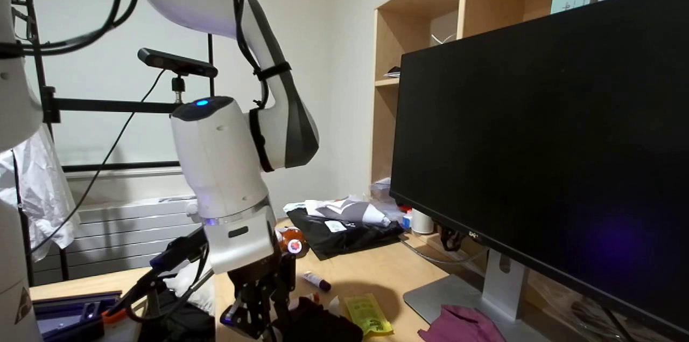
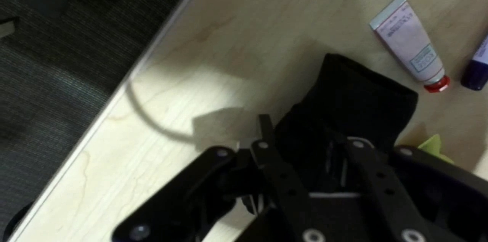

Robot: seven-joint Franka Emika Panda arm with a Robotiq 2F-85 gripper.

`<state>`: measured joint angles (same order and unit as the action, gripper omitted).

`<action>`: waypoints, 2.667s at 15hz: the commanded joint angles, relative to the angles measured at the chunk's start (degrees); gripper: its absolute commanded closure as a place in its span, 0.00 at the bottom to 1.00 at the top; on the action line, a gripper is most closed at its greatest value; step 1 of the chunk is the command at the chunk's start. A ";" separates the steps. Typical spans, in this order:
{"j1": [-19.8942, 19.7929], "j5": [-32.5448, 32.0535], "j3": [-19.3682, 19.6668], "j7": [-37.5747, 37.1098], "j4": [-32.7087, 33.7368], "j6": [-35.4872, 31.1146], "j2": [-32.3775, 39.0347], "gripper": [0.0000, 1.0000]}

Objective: Move the purse to the right

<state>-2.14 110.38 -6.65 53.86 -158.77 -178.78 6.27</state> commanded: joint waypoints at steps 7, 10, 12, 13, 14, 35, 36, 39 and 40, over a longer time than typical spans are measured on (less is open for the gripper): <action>1.55 13.95 2.87 14.69 0.30 -1.58 -1.74 0.00; 3.75 16.80 2.43 15.57 3.02 -5.06 -0.55 0.00; 5.77 18.10 2.89 15.83 5.32 -7.67 -0.14 0.00; 6.72 18.21 3.12 15.27 6.38 -8.81 0.22 0.00; 7.59 17.93 3.52 14.77 7.58 -9.88 0.84 0.00; 18.68 18.01 19.24 11.34 15.37 -3.32 16.57 0.70; 18.15 17.47 19.39 11.59 14.85 -3.41 15.07 0.77; 15.00 14.78 19.37 11.73 12.75 -3.76 10.29 0.95; 13.47 13.53 19.53 11.62 12.05 -3.78 8.75 0.96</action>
<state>15.24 126.74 12.65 64.32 -142.80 -183.81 21.53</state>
